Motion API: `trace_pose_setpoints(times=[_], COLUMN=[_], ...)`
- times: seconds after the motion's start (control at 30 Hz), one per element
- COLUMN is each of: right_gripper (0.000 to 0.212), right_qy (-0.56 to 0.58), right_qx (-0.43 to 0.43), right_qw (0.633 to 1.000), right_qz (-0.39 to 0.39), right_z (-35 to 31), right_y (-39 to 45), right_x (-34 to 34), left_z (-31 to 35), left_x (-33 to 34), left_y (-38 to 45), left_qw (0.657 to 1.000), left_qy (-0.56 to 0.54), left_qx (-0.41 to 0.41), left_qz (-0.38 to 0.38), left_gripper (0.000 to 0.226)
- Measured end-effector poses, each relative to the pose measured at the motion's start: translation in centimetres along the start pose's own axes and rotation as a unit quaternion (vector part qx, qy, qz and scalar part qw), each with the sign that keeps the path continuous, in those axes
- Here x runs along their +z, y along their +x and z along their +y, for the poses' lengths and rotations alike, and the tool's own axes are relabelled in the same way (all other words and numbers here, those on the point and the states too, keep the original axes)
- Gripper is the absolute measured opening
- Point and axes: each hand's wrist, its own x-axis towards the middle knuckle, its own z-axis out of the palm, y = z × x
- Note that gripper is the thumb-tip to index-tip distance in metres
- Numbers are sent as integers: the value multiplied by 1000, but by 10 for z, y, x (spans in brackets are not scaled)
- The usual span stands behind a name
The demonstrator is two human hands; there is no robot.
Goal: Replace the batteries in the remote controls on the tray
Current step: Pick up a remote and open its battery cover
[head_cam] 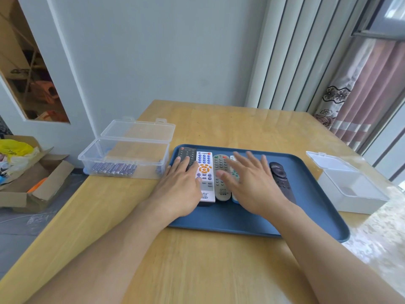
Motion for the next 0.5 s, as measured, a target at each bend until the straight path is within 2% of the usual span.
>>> trace_pose_setpoints(times=[0.07,0.13,0.23,0.4,0.5], right_gripper=[73,83,87,74,68], right_qy=[10,-2,-18,19,-3], right_qx=[-111,-166,-183,-182,-202], right_qw=[993,983,979,982,979], right_qz=[-29,-74,-84,-48,-40], right_z=[-13,-23,-27,-27,-28], right_y=[-6,-11,-12,-12,-13], right_x=[-2,2,9,1,1], left_z=[1,1,0,1,0], left_x=[-3,-5,-6,-6,-5], left_y=[0,0,0,0,0], left_qw=[1000,998,997,997,995], left_qy=[-24,-43,-52,-59,-75], left_qx=[-3,-17,-29,-23,-19], left_qz=[16,30,38,44,54], left_gripper=[58,63,65,61,60])
